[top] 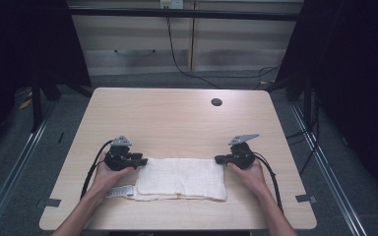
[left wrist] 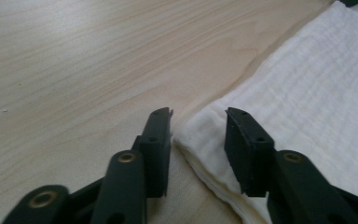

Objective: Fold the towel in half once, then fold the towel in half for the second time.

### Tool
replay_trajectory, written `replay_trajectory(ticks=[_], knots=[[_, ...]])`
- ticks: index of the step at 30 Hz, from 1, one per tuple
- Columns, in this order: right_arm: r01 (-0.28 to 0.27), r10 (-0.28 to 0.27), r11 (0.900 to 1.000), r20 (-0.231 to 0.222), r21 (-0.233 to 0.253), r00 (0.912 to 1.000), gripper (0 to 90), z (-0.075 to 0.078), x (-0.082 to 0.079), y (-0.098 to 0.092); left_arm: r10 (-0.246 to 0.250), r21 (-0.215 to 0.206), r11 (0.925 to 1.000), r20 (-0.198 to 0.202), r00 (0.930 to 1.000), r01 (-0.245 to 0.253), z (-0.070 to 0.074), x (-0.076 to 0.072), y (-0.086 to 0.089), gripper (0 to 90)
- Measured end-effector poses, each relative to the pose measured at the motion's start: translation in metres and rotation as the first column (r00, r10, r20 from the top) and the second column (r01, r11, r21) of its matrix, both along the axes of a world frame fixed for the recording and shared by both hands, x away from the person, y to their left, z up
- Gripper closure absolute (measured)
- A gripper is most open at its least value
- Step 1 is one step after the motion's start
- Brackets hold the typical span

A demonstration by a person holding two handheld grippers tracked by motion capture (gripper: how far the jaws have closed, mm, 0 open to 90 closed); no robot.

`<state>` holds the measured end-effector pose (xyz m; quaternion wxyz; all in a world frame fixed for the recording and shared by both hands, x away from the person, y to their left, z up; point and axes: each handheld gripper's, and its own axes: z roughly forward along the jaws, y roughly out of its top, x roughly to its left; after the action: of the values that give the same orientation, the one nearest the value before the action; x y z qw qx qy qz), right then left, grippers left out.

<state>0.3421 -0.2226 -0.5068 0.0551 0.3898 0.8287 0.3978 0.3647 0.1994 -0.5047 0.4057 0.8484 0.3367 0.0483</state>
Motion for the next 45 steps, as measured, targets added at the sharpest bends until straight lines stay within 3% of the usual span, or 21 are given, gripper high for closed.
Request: replay_trajectory(ticks=[5, 10, 24, 32, 45], knots=[[0.008, -0.008, 1.0, -0.006, 0.016, 1.0, 88.7, 0.003, 0.0, 0.001, -0.001, 0.012, 0.9999, 0.027, 0.9996, 0.001, -0.001, -0.001, -0.005, 77.6], [0.022, -0.023, 0.998, 0.005, 0.058, 0.9997, 88.8, 0.007, 0.002, -0.002, -0.001, 0.004, 1.0, 0.02, 0.9998, 0.001, -0.002, -0.002, -0.004, 84.4], [0.005, -0.017, 0.993, 0.098, 0.121, 0.995, 88.8, 0.03, -0.012, -0.003, 0.003, 0.016, 0.9999, 0.022, 0.9998, -0.003, -0.001, -0.003, -0.005, 85.4], [-0.019, 0.0, 0.989, 0.128, 0.149, 0.9918, 88.8, 0.039, -0.019, 0.0, 0.008, 0.015, 0.9998, 0.021, 0.9998, -0.009, -0.001, -0.004, -0.004, 85.7], [-0.104, 0.078, 0.983, 0.166, 0.151, 0.983, 88.8, 0.054, -0.037, 0.013, 0.007, 0.03, 0.9995, 0.031, 0.9995, -0.008, 0.0, -0.005, -0.005, 85.7]])
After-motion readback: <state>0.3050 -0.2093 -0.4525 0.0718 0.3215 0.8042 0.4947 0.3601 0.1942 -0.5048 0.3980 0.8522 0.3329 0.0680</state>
